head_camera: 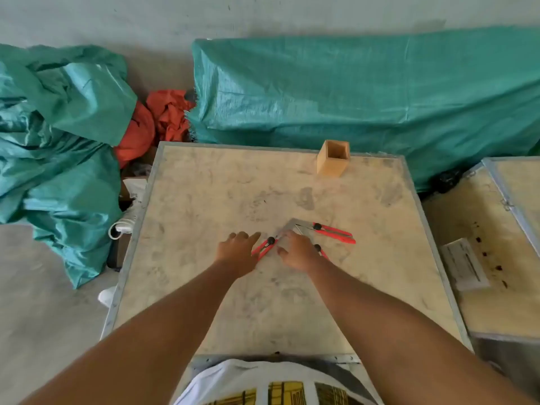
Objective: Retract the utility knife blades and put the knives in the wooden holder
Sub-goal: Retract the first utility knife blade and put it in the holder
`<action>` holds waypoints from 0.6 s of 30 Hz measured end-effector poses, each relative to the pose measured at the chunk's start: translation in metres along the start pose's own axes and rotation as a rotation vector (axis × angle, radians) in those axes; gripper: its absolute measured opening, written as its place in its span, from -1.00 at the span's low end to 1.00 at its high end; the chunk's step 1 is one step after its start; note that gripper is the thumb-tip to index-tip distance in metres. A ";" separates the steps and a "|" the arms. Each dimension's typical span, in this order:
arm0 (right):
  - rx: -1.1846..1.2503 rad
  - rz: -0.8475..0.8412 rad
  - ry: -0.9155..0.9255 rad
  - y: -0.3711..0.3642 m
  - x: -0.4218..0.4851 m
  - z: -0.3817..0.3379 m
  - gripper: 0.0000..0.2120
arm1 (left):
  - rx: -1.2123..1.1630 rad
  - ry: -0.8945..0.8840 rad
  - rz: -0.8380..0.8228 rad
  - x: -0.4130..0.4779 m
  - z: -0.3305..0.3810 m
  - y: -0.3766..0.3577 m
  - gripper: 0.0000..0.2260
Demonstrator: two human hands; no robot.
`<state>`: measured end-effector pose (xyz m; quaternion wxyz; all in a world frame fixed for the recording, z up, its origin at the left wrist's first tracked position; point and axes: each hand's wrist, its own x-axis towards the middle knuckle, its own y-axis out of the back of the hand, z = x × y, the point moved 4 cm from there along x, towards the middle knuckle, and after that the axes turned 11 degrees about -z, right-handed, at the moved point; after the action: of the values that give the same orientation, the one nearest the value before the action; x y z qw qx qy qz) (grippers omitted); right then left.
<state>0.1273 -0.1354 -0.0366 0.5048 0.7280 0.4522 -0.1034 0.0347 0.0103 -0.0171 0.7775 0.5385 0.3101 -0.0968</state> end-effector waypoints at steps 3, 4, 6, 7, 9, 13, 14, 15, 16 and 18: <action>0.106 -0.015 -0.065 -0.015 0.004 0.000 -0.52 | -0.037 -0.007 -0.068 0.003 -0.006 -0.018 -0.47; 0.147 -0.017 -0.091 -0.019 0.004 0.000 -0.50 | -0.068 -0.008 -0.088 0.003 -0.008 -0.026 -0.46; 0.220 0.006 -0.107 -0.027 0.011 0.000 -0.46 | -0.127 -0.009 -0.085 0.008 -0.015 -0.033 -0.46; 0.247 0.024 -0.108 -0.029 0.016 0.001 -0.46 | -0.139 -0.020 -0.071 0.011 -0.018 -0.035 -0.48; 0.319 0.046 -0.127 -0.033 0.021 0.000 -0.50 | -0.142 -0.064 -0.060 0.015 -0.020 -0.041 -0.50; 0.638 0.131 -0.187 -0.043 0.026 0.004 -0.71 | -0.389 -0.120 -0.046 0.022 -0.025 -0.047 -0.55; 0.691 0.168 -0.191 -0.044 0.027 0.004 -0.76 | -0.450 -0.132 -0.040 0.023 -0.027 -0.048 -0.57; 0.749 0.205 -0.192 -0.045 0.028 0.005 -0.82 | -0.497 -0.140 -0.036 0.023 -0.028 -0.047 -0.57; 0.800 0.241 -0.191 -0.044 0.027 0.004 -0.88 | -0.548 -0.148 -0.025 0.021 -0.030 -0.048 -0.54; 0.878 0.291 -0.185 -0.043 0.022 0.001 -0.93 | -0.637 -0.154 -0.023 0.016 -0.030 -0.046 -0.45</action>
<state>0.1072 -0.1201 -0.0780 0.1965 0.9162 0.2120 -0.2775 0.0134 0.0216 -0.0694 0.9269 0.2560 0.2709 -0.0441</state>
